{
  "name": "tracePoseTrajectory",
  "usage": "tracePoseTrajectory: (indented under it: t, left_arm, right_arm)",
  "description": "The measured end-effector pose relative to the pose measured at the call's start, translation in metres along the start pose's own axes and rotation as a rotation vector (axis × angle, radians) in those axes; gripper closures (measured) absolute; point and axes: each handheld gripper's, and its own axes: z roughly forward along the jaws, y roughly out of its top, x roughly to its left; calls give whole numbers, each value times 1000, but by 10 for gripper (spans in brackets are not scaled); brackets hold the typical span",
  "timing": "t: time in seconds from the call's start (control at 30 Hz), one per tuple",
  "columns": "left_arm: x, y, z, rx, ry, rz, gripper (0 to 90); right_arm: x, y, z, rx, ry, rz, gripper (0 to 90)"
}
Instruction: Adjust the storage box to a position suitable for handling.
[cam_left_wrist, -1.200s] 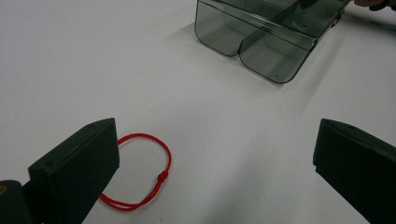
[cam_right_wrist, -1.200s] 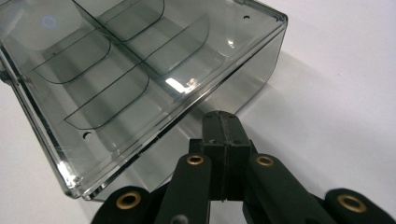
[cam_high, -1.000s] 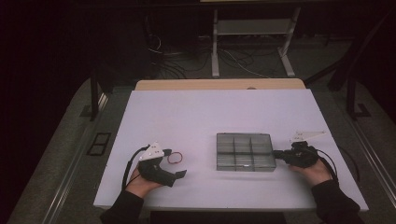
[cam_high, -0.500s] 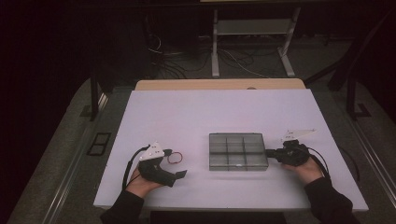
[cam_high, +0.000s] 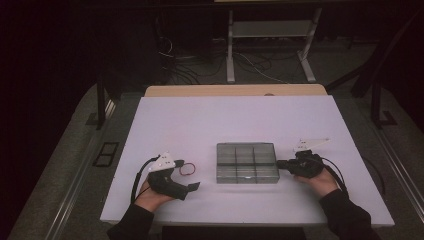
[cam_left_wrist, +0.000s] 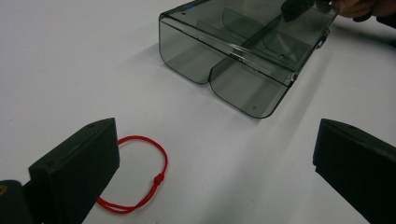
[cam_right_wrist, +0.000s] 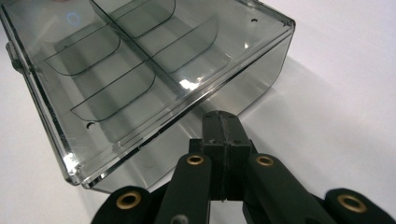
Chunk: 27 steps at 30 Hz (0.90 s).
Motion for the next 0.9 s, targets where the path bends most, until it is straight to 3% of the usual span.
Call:
tracePoseTrajectory:
  t: [0.43, 0.53, 0.9]
  left_arm:
    - [0, 1, 1, 0, -12, 2, 0]
    - [0, 1, 1, 3, -11, 4, 0]
    - [-2, 2, 1, 2, -5, 9, 0]
  right_arm:
    - [6, 2, 4, -5, 37, -15, 893]
    - [6, 2, -1, -13, 24, -18, 890]
    - [1, -4, -14, -70, -6, 27, 676]
